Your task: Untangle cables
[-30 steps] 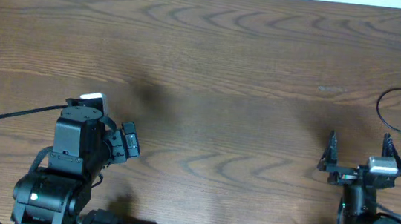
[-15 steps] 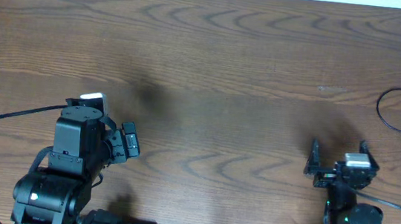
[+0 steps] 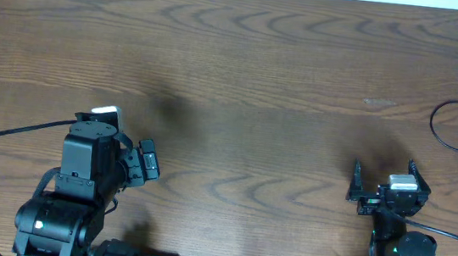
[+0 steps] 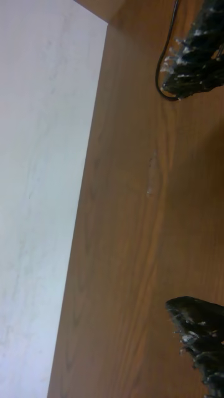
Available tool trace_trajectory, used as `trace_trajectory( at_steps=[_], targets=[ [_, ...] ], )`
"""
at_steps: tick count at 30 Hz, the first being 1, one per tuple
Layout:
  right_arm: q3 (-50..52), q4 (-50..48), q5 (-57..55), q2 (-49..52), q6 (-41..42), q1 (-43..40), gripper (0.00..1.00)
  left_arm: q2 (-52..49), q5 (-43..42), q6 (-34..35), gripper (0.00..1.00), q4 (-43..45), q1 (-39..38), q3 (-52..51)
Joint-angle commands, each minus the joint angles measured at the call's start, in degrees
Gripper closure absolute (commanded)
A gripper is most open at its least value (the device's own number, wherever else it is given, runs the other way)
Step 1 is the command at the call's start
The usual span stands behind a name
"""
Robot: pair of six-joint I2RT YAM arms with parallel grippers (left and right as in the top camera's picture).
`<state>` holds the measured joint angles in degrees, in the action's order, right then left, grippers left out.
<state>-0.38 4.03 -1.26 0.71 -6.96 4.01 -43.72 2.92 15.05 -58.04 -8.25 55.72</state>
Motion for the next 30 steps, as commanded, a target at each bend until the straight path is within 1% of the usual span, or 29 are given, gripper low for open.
trace_trajectory(
  at_steps=[1,25,28,30],
  targets=[
    [0.1,0.3,0.3,-0.4,-0.8,0.4,0.01,-0.1,0.1,0.3,0.03,0.0,0.2,-0.1],
    [0.1,0.3,0.3,-0.4,-0.8,0.4,0.01,0.2,0.1,0.3,0.03,0.0,0.2,-0.1],
    [0.1,0.3,0.3,-0.4,-0.8,0.4,0.01,1.7,1.4,-1.1,0.03,-0.2,0.7,-0.2],
    [0.1,0.3,0.3,-0.4,-0.8,0.4,0.01,4.3,1.7,-1.3,0.02,1.3,1.7,-1.3]
  ],
)
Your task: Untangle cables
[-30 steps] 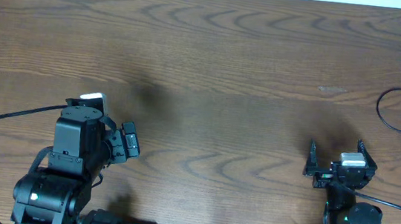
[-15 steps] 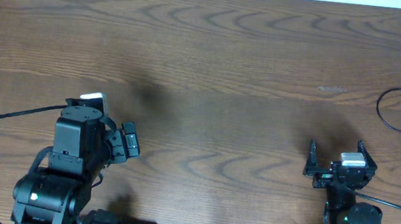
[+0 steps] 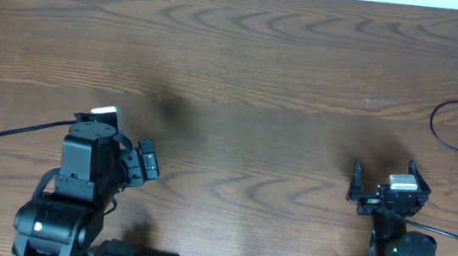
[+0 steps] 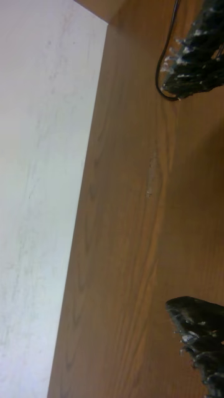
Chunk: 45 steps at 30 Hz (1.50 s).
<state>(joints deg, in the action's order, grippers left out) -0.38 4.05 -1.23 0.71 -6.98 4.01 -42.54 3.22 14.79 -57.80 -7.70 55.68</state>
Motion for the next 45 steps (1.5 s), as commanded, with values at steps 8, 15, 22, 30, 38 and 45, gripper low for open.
trace_trajectory(
  at_steps=[8,15,22,30,38,45],
  targets=[
    [0.1,0.2,0.3,-0.4,-0.8,0.4,0.01,22.1,-0.7,-1.1,0.03,18.8,6.5,-20.9],
    [0.1,0.2,0.3,-0.4,-0.8,0.4,0.01,35.2,-1.0,-1.2,0.03,31.7,8.0,-37.3],
    [0.1,0.3,0.3,-0.4,-0.8,0.4,0.01,39.7,-1.0,-1.2,0.03,48.0,8.0,-47.8],
    [0.1,0.2,0.3,-0.4,-0.8,0.4,0.01,42.5,-1.0,-2.9,0.03,62.0,8.0,-54.6],
    [0.1,0.3,0.3,-0.4,-0.8,0.4,0.01,42.5,-1.1,-7.4,0.03,63.1,8.0,-55.5],
    [0.1,0.3,0.3,-0.4,-0.8,0.4,0.01,42.4,-2.8,-8.5,0.02,56.7,8.0,-55.5]
  ],
)
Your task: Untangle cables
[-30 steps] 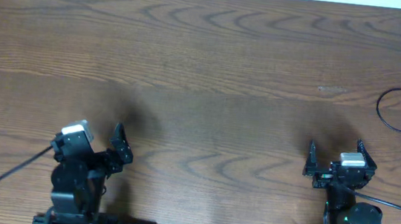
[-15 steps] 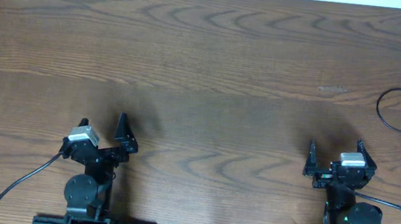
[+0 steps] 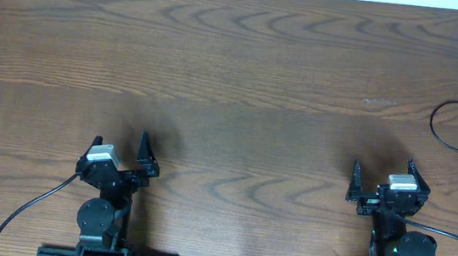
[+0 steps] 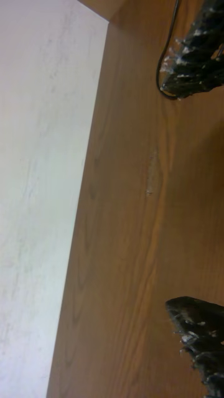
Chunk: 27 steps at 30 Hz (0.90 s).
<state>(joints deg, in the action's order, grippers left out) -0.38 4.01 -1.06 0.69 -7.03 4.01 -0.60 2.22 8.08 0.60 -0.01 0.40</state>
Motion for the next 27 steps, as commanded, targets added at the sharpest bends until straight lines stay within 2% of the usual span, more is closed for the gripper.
trace_trajectory(
  at_steps=[1,4,27],
  targets=[
    [0.1,0.3,0.1,-0.4,-0.8,0.4,0.01,0.4,-2.1,-1.8,0.03,-2.4,0.3,-0.2],
    [0.1,0.3,0.1,-0.4,-0.8,0.4,0.01,0.3,-2.0,-1.8,0.03,-4.7,0.3,-0.2],
    [0.1,0.3,0.1,-0.4,-0.8,0.4,0.01,-0.3,-2.7,-1.9,0.02,-4.7,0.3,-0.2]
  ],
)
